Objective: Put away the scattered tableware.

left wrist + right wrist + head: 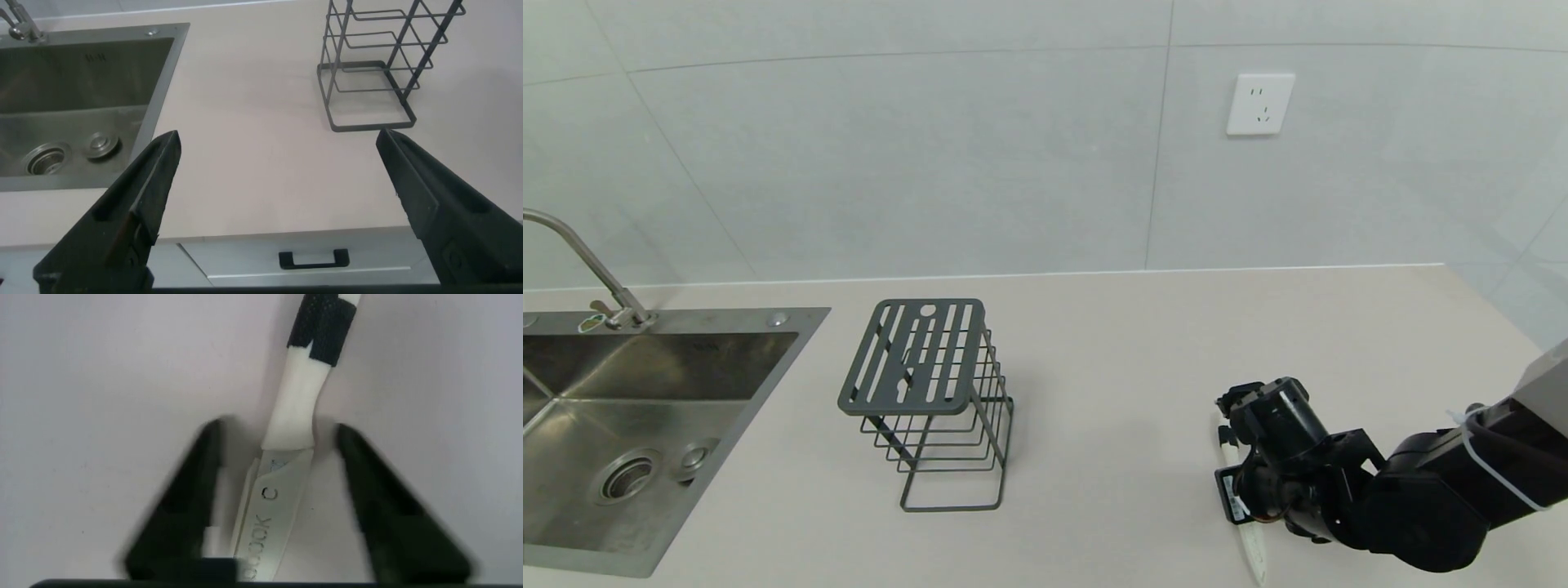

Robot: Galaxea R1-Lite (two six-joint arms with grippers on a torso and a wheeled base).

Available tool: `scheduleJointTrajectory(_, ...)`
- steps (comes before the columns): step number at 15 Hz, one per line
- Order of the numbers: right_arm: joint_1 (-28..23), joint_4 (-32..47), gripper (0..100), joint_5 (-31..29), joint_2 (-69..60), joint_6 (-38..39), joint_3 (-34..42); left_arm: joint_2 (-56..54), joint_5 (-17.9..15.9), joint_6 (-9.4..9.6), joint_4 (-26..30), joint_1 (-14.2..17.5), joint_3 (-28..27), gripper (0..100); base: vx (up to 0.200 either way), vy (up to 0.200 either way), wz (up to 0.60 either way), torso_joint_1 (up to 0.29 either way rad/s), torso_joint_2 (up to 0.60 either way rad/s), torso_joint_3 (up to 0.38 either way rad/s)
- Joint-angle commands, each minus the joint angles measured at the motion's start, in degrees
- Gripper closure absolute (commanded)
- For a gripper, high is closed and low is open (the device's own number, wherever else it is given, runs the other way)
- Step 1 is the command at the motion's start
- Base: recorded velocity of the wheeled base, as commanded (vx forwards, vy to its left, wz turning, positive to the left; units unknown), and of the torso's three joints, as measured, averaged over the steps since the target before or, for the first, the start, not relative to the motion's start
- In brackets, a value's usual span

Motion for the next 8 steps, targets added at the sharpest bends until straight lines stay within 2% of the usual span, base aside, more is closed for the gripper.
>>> scheduleJointTrajectory(1, -0.02, 0.54, 100, 0.25, -0.14, 0.45, 1.31, 0.0, 0.03, 0.06, 0.0, 0.02, 0.0, 0, 0.0, 0.0, 0.0, 0.0, 0.0, 0.0)
scheduleJointTrajectory(5, -0.02, -0.25, 100, 0.43, -3.84, -0.6, -3.09, 0.0, 0.03, -0.11, 0.0, 0.02, 0.0, 0, 0.0, 0.0, 0.0, 0.0, 0.0, 0.0)
scheduleJointTrajectory(8, 0.16, -5.79, 100, 2.01, -9.2, -4.03, -3.26, 0.0, 0.03, -0.11, -0.09, 0.02, 0.0, 0, 0.0, 0.0, 0.0, 0.0, 0.0, 0.0)
